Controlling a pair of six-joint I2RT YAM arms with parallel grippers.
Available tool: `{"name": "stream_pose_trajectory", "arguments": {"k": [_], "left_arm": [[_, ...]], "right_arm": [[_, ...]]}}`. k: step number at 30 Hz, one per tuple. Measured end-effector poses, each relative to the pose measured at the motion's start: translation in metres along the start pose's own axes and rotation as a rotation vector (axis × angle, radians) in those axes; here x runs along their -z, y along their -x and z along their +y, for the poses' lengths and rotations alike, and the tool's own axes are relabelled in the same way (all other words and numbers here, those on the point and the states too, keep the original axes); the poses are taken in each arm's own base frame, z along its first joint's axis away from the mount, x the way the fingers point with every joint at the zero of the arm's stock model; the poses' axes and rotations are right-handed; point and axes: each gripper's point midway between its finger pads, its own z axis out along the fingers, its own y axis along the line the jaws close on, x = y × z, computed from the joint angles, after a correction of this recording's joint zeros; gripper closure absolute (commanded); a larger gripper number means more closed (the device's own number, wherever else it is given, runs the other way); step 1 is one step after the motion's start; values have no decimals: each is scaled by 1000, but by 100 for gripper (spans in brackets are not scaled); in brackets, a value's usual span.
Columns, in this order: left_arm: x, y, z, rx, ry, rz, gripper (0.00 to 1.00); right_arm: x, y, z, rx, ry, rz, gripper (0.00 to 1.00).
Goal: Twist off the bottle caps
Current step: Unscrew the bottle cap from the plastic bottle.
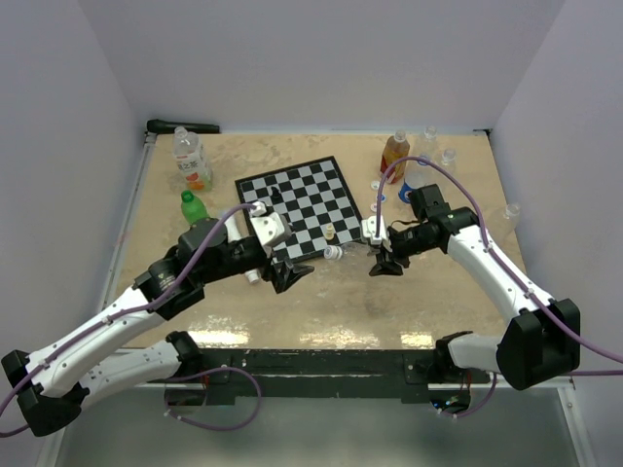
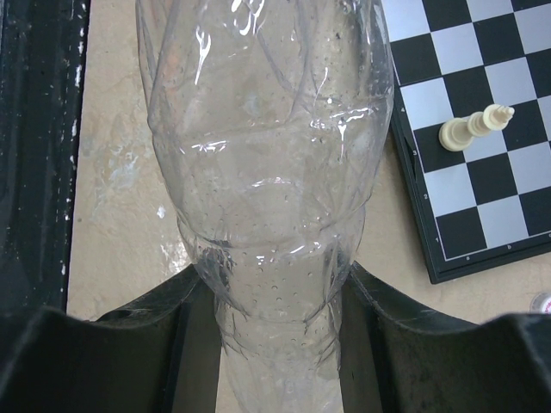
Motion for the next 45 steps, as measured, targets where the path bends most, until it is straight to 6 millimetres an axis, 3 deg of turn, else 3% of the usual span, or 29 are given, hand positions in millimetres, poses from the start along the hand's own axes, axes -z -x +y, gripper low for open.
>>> {"name": "stream_pose_trajectory", "arguments": {"k": [7,24,36,45], "left_arm": [[-13,-14,-3,11,-34,40,0],[-21,-13,-10,-7,-91,29,0],[-28,-31,-10,-68,-120,94,0],[-34,-29,-8,-104,-136,99,0]], "right_arm": [[0,-2,3,7,13,5,86],[-2,-6,6,12,36,13,86],[-2,-7,10,10,50,18,86],[-3,-9,12,7,63,20,86]]}}
